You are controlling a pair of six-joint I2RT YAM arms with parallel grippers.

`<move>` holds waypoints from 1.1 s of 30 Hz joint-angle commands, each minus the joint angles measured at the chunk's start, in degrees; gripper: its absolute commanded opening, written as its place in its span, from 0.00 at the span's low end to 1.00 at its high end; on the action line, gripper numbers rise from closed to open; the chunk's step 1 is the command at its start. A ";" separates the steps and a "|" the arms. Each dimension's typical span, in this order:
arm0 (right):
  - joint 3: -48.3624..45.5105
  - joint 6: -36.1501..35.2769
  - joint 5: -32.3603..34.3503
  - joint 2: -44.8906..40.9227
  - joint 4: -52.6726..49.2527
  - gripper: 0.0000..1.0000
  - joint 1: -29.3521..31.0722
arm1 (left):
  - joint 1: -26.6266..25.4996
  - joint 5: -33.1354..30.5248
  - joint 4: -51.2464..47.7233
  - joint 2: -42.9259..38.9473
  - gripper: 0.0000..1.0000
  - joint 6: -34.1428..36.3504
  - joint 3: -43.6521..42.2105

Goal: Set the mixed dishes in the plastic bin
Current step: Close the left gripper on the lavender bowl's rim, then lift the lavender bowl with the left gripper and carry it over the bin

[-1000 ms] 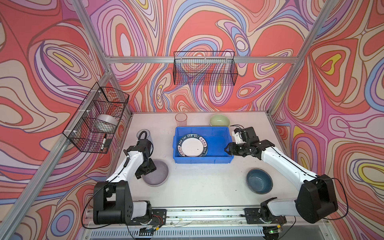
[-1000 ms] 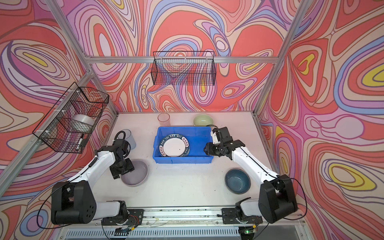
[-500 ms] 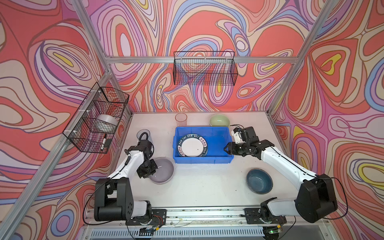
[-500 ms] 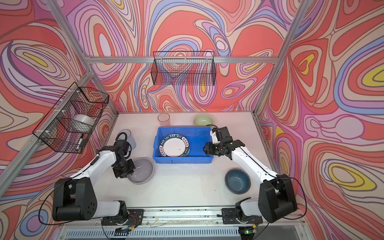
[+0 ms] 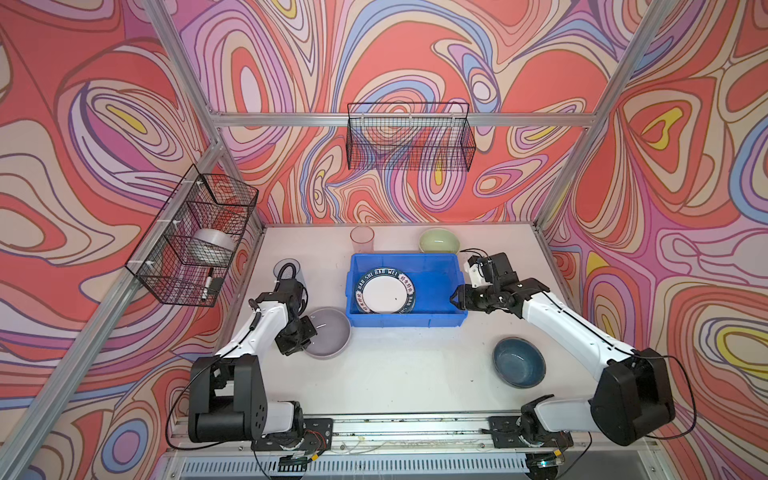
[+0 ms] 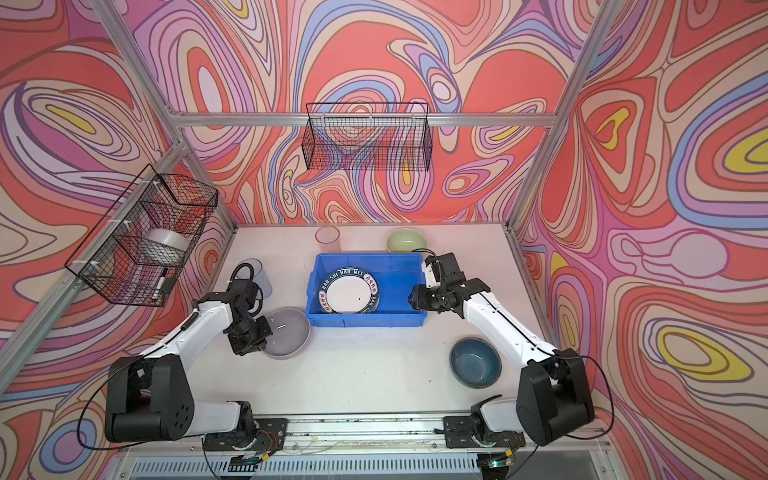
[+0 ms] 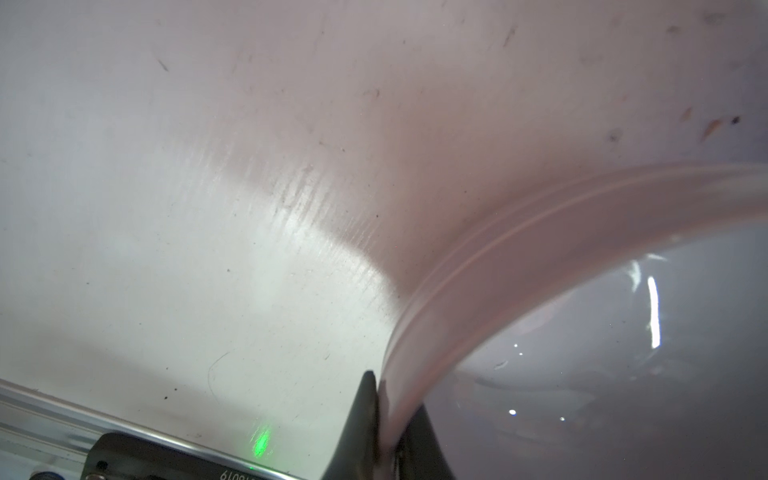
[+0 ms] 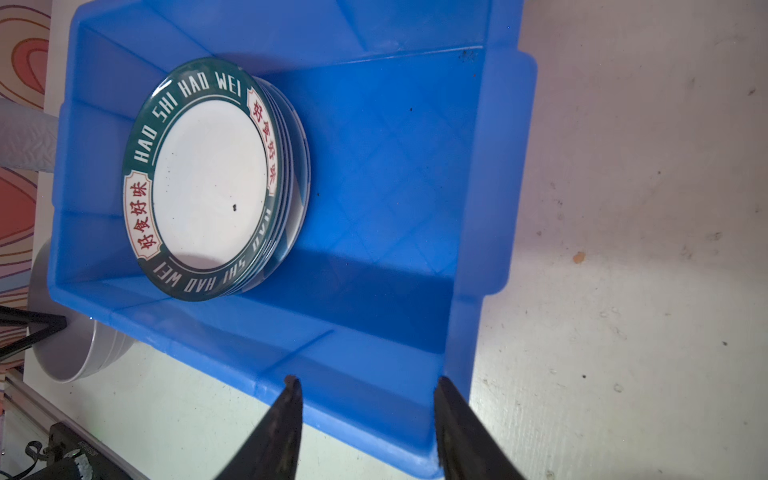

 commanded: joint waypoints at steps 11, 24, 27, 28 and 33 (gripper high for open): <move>2.56 -0.44 2.14 -0.60 -2.54 0.52 -0.31 | 0.28 -7.70 -8.08 -3.58 0.00 2.16 5.98; 3.17 -0.80 4.25 -1.45 -4.44 0.53 -0.31 | 0.44 -8.76 -12.63 -6.86 0.00 3.30 13.81; 3.64 -0.70 4.38 -1.50 -4.68 0.53 -0.31 | 0.37 -11.22 -14.90 -7.28 0.00 3.80 17.00; 3.83 -0.70 4.34 -1.39 -4.81 0.53 -0.31 | 0.39 -11.63 -15.41 -7.37 0.00 4.01 18.06; 4.43 -0.49 4.63 -1.68 -5.12 0.53 -0.31 | 0.37 -5.18 -14.75 -6.92 0.00 7.56 22.41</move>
